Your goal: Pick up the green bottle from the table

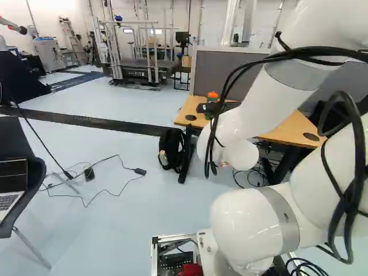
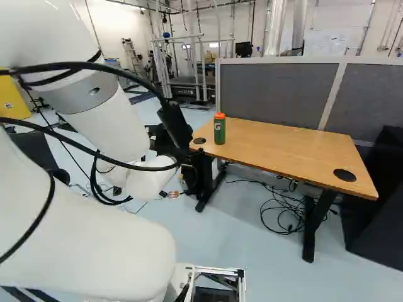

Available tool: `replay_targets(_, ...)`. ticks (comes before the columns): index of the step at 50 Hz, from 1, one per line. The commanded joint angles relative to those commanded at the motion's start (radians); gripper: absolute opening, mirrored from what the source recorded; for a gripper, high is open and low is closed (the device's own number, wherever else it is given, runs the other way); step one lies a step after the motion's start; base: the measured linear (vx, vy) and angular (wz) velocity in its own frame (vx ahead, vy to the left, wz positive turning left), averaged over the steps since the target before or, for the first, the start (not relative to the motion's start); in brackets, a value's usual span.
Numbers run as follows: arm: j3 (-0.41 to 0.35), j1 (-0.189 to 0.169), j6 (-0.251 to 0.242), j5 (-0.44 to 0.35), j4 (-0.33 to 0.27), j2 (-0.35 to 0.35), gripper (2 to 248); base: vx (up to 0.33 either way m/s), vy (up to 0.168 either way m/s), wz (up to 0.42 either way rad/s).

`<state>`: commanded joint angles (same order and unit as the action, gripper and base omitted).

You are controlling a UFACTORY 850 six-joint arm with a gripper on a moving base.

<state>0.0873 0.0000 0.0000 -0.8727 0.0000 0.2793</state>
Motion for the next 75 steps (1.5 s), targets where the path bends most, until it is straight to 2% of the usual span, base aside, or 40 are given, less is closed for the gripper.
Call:
replay_targets(53,0.000,0.000,0.000,0.000,0.000,0.000,247,0.155,-0.024,-0.135)
replay_targets(54,0.028,0.000,0.000,0.000,0.000,-0.034,247,0.157,-0.002,-0.045)
replay_targets(75,0.141,0.004,0.000,0.000,0.000,-0.159,247,0.014,0.000,0.001)
